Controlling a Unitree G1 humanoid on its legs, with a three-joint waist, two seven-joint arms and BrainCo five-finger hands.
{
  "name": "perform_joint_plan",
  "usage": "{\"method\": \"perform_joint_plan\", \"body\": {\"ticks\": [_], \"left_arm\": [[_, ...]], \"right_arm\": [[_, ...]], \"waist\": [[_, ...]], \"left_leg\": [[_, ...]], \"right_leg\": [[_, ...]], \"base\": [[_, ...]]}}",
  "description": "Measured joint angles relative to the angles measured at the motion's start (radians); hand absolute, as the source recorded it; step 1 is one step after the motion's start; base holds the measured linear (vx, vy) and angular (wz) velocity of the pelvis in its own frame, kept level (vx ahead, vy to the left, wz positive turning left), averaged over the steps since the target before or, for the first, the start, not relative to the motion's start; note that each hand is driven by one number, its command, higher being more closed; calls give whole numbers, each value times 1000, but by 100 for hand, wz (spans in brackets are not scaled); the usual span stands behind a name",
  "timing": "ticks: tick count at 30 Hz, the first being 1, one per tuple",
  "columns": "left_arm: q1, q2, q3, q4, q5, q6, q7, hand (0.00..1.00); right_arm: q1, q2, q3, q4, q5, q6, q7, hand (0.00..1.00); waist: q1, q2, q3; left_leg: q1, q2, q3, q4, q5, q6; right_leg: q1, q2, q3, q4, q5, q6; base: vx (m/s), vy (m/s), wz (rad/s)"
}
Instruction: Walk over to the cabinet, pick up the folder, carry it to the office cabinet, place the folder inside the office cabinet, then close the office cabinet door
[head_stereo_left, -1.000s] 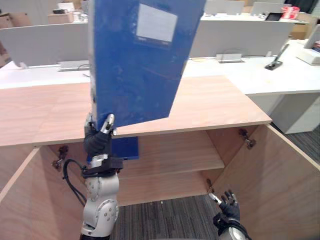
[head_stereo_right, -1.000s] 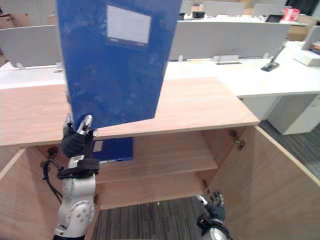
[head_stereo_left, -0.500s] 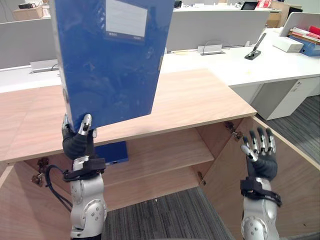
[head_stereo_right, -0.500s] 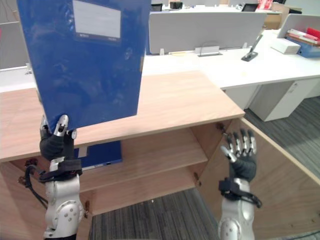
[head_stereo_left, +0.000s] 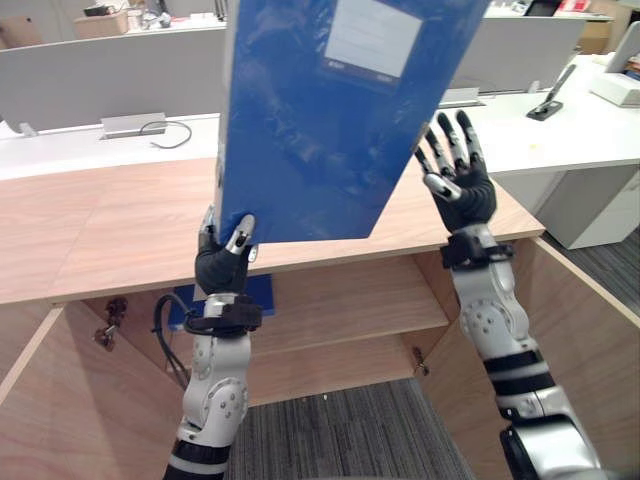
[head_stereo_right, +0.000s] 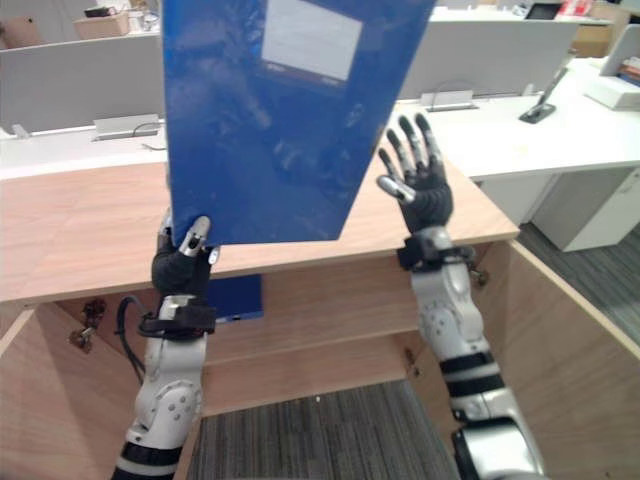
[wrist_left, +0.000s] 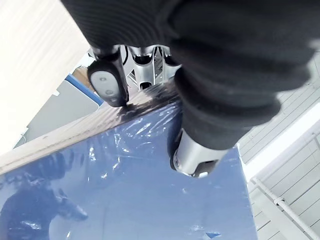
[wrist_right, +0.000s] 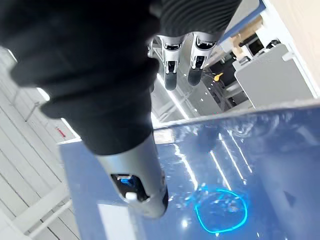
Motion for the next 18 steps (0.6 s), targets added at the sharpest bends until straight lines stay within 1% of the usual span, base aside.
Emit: {"method": "perform_joint_plan", "body": {"ticks": [2, 5, 9, 13, 14, 18], "left_arm": [[-16, 8, -26, 25, 0, -1, -3, 100], [-16, 12, -29, 38, -2, -18, -4, 100], [-17, 27, -23, 38, -9, -66, -4, 100], [-17, 36, -23, 39, -29, -87, -3, 100], [-18, 38, -23, 40, -35, -91, -3, 100], [-45, 47, -19, 84, -40, -105, 1, 100]], "right_arm": [[-64, -7, 55, 41, 33, 5, -1, 0], [-135, -21, 88, 78, 33, 7, -5, 0], [-217, -55, 154, 92, 30, 9, -7, 0], [-261, -80, 191, 93, 29, 10, -7, 0], [-271, -81, 194, 94, 29, 10, -7, 100], [-335, -126, 267, 122, 31, 15, -6, 100]], "waist": [[2, -1, 1], [10, -2, 3], [14, -2, 3], [18, -2, 4], [18, -2, 4], [19, -3, 4]], "left_leg": [[0, 0, -25, 0, 4, -1], [-2, -1, -31, 0, 6, 0], [-4, -3, -37, 0, 10, 0], [-8, -6, -44, 0, 14, 1], [-10, -7, -45, 0, 17, 1], [-16, -7, -54, -2, 26, 2]], "right_leg": [[12, -1, -26, 0, 0, 0], [13, -3, -33, 0, 0, -1], [14, -5, -40, 0, 0, -2], [14, -7, -45, -1, 1, -3], [13, -8, -46, -1, 1, -4], [12, -9, -54, -2, 3, -7]], "base": [[18, 15, 30], [9, 17, 8], [4, 16, 5], [2, 17, 5], [-5, 17, 4], [-13, 9, 7]]}}
